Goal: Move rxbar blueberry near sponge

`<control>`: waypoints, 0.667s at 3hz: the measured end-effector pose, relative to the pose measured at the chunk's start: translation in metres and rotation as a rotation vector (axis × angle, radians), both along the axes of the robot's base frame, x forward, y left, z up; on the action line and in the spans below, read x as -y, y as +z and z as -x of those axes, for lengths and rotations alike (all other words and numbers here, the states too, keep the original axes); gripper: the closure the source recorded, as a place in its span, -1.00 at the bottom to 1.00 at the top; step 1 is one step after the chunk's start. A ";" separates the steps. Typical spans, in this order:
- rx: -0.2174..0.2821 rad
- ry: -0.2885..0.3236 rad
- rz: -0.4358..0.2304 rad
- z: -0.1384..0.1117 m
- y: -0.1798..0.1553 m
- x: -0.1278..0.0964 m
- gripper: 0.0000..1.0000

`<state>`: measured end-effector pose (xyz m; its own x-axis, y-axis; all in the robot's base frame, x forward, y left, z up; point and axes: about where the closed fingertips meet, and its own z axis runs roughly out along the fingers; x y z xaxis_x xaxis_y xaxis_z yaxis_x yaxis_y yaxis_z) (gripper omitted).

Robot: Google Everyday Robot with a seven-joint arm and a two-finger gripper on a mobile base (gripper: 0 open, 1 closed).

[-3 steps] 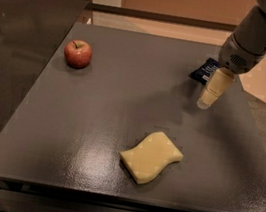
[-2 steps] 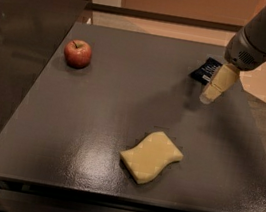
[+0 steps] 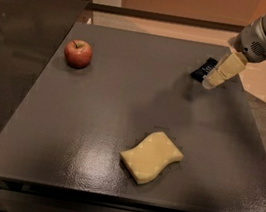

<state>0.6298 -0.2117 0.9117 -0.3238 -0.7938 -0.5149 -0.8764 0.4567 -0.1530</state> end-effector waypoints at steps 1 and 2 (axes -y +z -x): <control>0.022 -0.013 -0.062 -0.008 0.006 0.002 -1.00; 0.051 -0.041 -0.094 -0.012 0.008 0.007 -1.00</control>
Offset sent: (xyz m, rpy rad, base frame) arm 0.0139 -0.0180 0.0128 0.1282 -0.0954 -0.0844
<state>0.6419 -0.2191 0.9199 -0.3260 -0.7282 -0.6029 -0.8489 0.5061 -0.1522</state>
